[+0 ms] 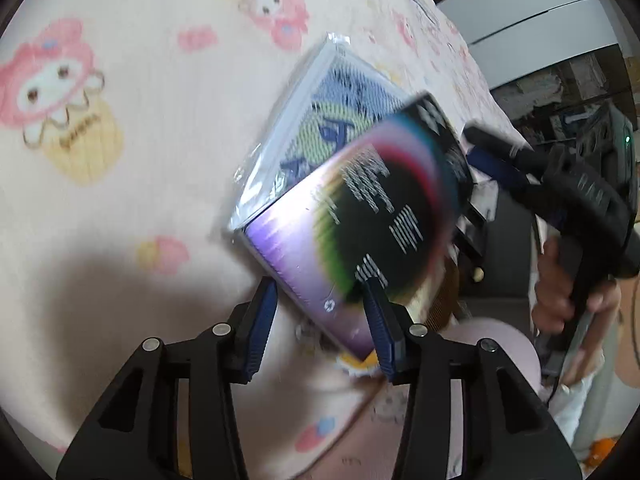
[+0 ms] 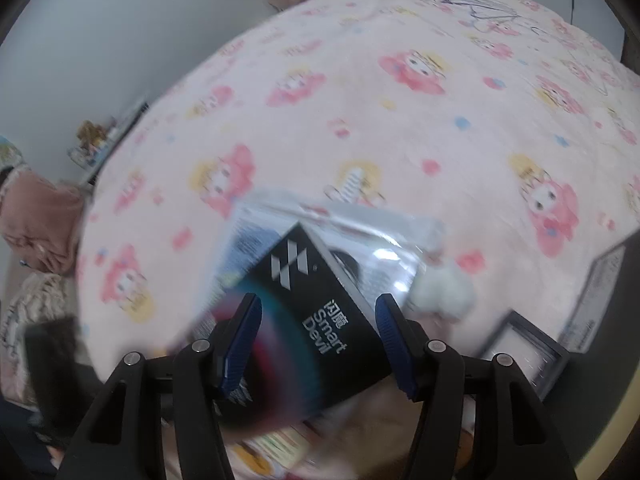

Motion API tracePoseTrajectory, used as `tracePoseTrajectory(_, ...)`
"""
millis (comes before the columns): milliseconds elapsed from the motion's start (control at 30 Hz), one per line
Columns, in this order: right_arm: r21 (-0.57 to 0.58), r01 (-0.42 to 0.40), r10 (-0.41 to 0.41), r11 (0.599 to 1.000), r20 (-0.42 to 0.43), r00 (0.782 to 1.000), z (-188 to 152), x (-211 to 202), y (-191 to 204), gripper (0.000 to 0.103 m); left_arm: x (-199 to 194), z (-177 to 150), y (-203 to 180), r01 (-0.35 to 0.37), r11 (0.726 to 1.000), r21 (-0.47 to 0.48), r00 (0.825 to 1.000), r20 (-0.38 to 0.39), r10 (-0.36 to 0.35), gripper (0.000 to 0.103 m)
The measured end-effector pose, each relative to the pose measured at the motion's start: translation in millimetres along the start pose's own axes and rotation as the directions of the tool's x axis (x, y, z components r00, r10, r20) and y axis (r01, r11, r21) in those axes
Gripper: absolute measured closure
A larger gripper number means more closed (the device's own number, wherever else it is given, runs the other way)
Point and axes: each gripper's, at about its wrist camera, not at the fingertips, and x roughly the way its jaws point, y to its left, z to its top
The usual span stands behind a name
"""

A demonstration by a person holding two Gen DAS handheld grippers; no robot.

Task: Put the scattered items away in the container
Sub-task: 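Lift the black box and carry it toward the open black container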

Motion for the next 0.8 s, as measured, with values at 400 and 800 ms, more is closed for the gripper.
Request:
tracePoseTrajectory(400,-0.01,0.028,-0.029,1.0,-0.195,0.98,-36,13,-5,0.047,7,28,-20,-0.048,0.998,0.036,0.993,0.108,0.044,0.057)
tracePoseTrajectory(800,-0.042,-0.057,0.041,0.997,-0.302,0.952,-42,39,-3,0.045,41,37,-45,0.072,0.994,0.079,0.996,0.041,-0.076,0.057)
